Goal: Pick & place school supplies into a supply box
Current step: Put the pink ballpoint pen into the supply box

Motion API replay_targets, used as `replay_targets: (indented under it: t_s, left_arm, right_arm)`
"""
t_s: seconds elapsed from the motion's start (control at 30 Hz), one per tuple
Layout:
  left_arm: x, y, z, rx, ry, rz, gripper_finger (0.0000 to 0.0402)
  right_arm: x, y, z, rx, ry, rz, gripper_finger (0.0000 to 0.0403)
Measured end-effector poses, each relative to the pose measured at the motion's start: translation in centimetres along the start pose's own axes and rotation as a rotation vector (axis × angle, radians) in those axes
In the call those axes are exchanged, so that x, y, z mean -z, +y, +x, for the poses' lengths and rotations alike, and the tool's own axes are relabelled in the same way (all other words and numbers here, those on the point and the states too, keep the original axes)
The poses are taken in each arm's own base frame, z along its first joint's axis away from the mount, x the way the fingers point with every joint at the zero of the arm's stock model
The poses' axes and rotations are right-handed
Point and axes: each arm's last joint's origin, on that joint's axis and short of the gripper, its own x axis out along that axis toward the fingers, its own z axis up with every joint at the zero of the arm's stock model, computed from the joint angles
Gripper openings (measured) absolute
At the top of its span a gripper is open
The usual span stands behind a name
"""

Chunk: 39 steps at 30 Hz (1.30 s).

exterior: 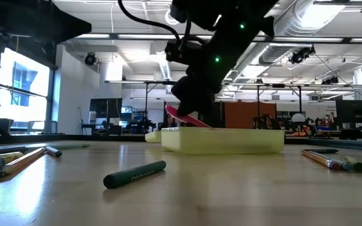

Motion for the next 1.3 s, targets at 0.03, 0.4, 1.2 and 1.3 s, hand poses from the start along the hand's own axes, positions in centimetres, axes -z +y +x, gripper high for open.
replay_targets:
  t_s: [0.03,0.4,1.2,1.3]
  left_arm:
    - [0.1,-0.2,0.3,-0.009,-0.004,0.015,0.0074]
    - [2.2,-2.9,9.1,0.106,0.199,0.154,0.0074]
    - [8.5,-7.4,18.6,0.244,0.627,0.141,0.0074]
    - [9.1,-7.2,18.5,0.210,0.663,0.166,0.0074]
  right_arm:
    - [-0.2,0.0,-0.1,-0.002,-0.005,0.005,0.0142]
    - [-0.6,-0.1,-0.7,-0.089,0.062,0.049,0.0142]
    - [0.7,0.8,-2.0,0.036,0.120,0.076,0.0142]
    - [0.6,0.9,-2.1,0.027,0.113,0.084,0.0141]
